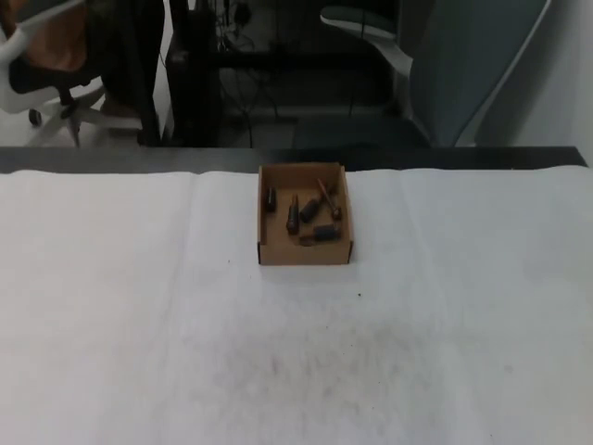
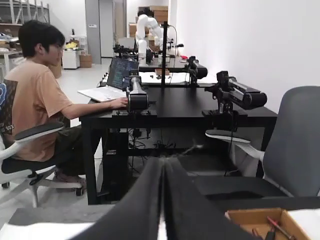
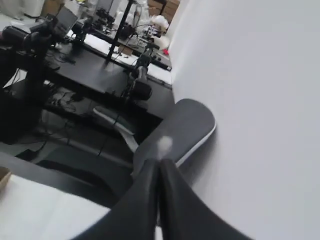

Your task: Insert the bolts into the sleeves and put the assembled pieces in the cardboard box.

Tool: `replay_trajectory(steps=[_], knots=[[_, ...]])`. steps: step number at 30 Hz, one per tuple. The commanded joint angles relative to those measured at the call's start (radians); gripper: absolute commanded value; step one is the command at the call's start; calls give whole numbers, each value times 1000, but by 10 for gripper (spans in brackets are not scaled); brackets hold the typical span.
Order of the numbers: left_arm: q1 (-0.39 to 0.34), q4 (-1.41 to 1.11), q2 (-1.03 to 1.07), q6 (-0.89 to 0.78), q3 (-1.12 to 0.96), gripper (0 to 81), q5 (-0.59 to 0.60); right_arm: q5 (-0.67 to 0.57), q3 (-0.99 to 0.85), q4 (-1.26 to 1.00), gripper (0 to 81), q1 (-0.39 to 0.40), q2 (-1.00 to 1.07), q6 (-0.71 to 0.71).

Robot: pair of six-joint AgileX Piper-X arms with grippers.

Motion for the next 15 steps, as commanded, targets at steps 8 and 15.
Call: replay_trajectory(steps=[8, 15], knots=[[2, 68, -2, 35, 102, 17, 37, -413, 159, 4, 4, -325, 107, 271], [2, 57, 0, -147, 304, 17, 161, -495, 263, 43, 4, -461, 7, 379]])
